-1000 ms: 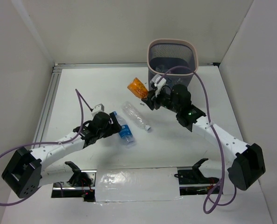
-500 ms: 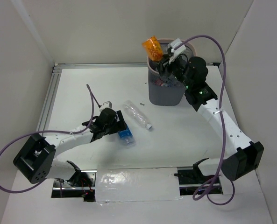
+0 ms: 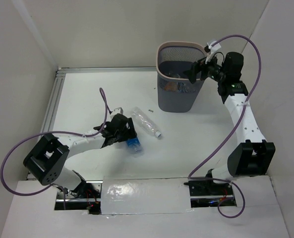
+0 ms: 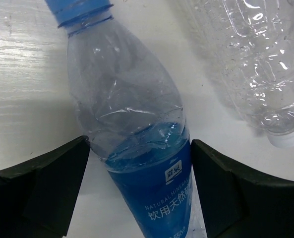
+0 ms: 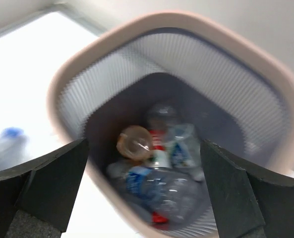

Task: Put the plastic bottles in the bin

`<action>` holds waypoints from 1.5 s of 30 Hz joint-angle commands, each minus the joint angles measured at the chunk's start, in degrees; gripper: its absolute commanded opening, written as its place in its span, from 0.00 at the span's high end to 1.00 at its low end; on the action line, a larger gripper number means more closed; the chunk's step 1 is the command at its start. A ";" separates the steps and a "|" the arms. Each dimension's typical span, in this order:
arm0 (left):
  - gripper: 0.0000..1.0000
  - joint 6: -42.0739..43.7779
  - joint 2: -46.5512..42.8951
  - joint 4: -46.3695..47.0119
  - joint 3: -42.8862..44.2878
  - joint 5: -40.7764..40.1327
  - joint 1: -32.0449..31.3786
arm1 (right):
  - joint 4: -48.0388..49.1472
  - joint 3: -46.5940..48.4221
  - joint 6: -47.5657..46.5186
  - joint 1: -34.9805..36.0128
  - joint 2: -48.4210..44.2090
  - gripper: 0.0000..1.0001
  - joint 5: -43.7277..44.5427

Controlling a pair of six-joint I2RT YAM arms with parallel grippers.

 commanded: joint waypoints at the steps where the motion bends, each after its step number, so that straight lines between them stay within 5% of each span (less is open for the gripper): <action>1: 0.09 0.94 3.08 1.27 2.55 -1.51 -0.74 | -2.95 0.64 -1.99 -0.74 -3.41 0.00 -17.30; 8: 0.67 0.41 2.67 -1.27 3.78 -3.26 -1.88 | -11.63 1.16 -6.74 -3.46 -4.12 0.00 -29.43; 12: 0.82 -0.20 -5.94 -6.27 4.48 -5.55 -2.93 | -14.80 0.64 -9.01 -3.99 -5.26 0.00 -29.44; 17: 0.86 2.87 -18.69 -12.70 8.78 -6.96 -4.16 | -23.85 -1.38 -20.87 -2.59 -8.95 0.06 -28.23; 18: 0.86 3.83 -20.36 -12.70 10.01 -6.96 -4.16 | -25.43 -2.25 -22.80 -2.58 -9.56 0.11 -28.21; 22: 0.87 12.34 -22.06 -9.11 20.70 -4.77 -4.16 | -26.68 -7.79 -28.62 -0.13 -13.43 0.97 -24.62; 25: 0.87 16.48 -18.46 -2.88 30.10 -3.54 -4.16 | -26.15 -12.19 -29.85 3.20 -16.51 1.00 -21.98; 28: 0.87 18.87 -11.52 5.98 38.81 -1.08 -3.64 | -27.29 -15.62 -31.95 6.71 -18.01 0.84 -19.17; 34: 0.87 18.96 10.07 12.16 58.95 4.55 -1.26 | -29.84 -21.59 -35.48 12.35 -18.53 0.36 -12.93; 37: 0.87 18.43 17.30 15.59 69.24 5.08 -1.26 | -28.80 -23.79 -34.95 14.99 -19.33 0.29 -10.55; 41: 0.82 18.25 31.08 16.13 83.03 0.28 -1.26 | -25.80 -26.52 -31.28 16.05 -21.78 0.00 -9.24; 45: 0.53 22.98 37.70 17.79 89.02 -5.10 -1.79 | -24.39 -28.97 -30.29 16.74 -23.02 0.00 -6.78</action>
